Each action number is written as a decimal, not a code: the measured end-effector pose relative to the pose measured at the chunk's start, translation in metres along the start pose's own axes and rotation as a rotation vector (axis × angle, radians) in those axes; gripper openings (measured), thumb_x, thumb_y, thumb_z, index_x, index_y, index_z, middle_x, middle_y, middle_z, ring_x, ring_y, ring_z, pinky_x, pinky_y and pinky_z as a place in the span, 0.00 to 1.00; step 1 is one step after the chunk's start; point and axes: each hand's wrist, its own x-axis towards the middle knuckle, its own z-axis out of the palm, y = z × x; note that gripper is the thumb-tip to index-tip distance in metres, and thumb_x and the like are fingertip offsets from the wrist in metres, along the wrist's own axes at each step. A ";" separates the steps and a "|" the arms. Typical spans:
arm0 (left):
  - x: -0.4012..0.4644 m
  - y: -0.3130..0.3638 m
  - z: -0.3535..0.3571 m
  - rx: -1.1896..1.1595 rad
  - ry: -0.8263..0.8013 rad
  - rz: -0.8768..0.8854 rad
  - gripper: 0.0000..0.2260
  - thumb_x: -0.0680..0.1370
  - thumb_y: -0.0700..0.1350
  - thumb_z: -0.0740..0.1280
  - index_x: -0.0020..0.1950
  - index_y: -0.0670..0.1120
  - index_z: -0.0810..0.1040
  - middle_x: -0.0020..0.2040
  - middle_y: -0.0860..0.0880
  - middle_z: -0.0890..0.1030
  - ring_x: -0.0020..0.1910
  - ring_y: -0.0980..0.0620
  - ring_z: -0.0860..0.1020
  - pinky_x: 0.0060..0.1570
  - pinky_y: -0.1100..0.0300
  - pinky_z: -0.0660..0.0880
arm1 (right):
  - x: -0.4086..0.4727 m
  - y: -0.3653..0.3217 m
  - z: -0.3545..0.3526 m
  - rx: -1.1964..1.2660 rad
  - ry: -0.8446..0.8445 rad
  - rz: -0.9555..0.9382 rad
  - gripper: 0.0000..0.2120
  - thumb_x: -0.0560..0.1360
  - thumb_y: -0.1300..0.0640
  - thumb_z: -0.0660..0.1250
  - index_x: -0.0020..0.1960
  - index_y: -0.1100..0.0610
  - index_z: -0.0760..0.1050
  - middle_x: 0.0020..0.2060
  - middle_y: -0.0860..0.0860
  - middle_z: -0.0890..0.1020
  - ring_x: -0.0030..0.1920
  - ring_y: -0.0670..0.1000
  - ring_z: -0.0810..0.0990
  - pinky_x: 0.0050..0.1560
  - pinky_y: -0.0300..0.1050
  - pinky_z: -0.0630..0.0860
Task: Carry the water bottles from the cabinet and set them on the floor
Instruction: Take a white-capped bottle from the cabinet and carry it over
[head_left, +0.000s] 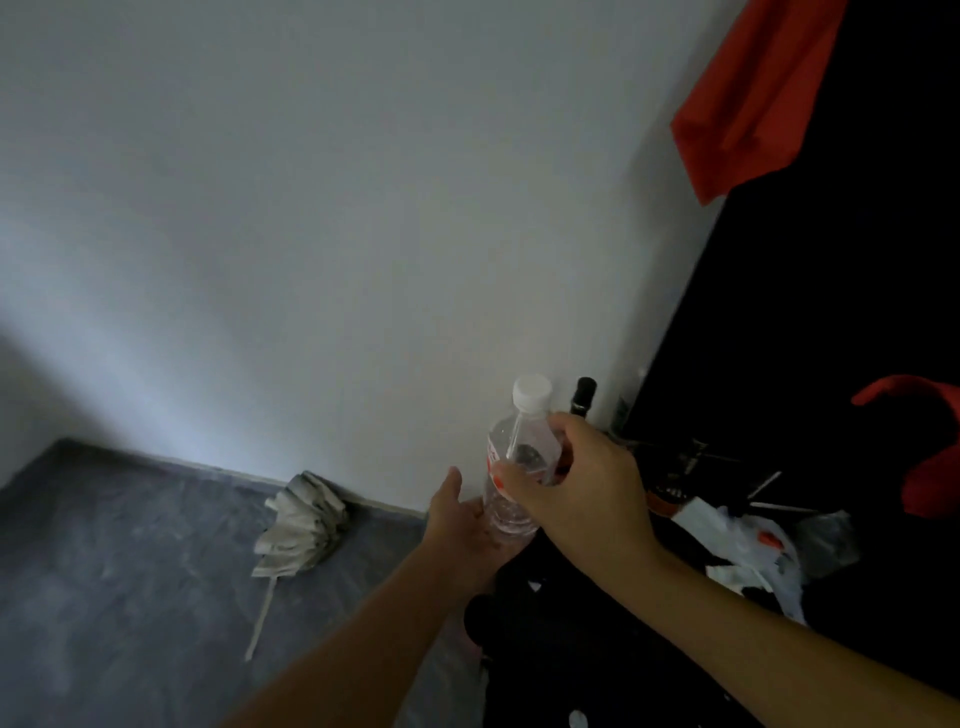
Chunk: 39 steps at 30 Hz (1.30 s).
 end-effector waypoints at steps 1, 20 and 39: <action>-0.009 0.007 -0.008 -0.034 -0.006 0.014 0.36 0.79 0.64 0.51 0.70 0.33 0.66 0.60 0.36 0.69 0.61 0.38 0.70 0.53 0.50 0.77 | -0.001 -0.010 0.008 -0.006 -0.019 -0.014 0.19 0.65 0.44 0.76 0.49 0.51 0.76 0.41 0.45 0.82 0.41 0.42 0.80 0.39 0.41 0.80; -0.231 0.132 -0.313 -0.375 -0.001 0.395 0.37 0.77 0.65 0.54 0.55 0.30 0.80 0.56 0.30 0.80 0.53 0.33 0.81 0.47 0.39 0.79 | -0.123 -0.277 0.230 0.111 -0.386 -0.362 0.24 0.66 0.37 0.73 0.53 0.53 0.76 0.45 0.48 0.83 0.42 0.47 0.81 0.46 0.45 0.80; -0.442 0.187 -0.545 -0.680 0.343 0.944 0.39 0.77 0.67 0.49 0.50 0.35 0.84 0.56 0.34 0.81 0.50 0.38 0.83 0.45 0.47 0.80 | -0.253 -0.503 0.432 0.348 -0.909 -0.756 0.22 0.66 0.39 0.73 0.52 0.51 0.75 0.44 0.47 0.81 0.44 0.50 0.80 0.44 0.52 0.79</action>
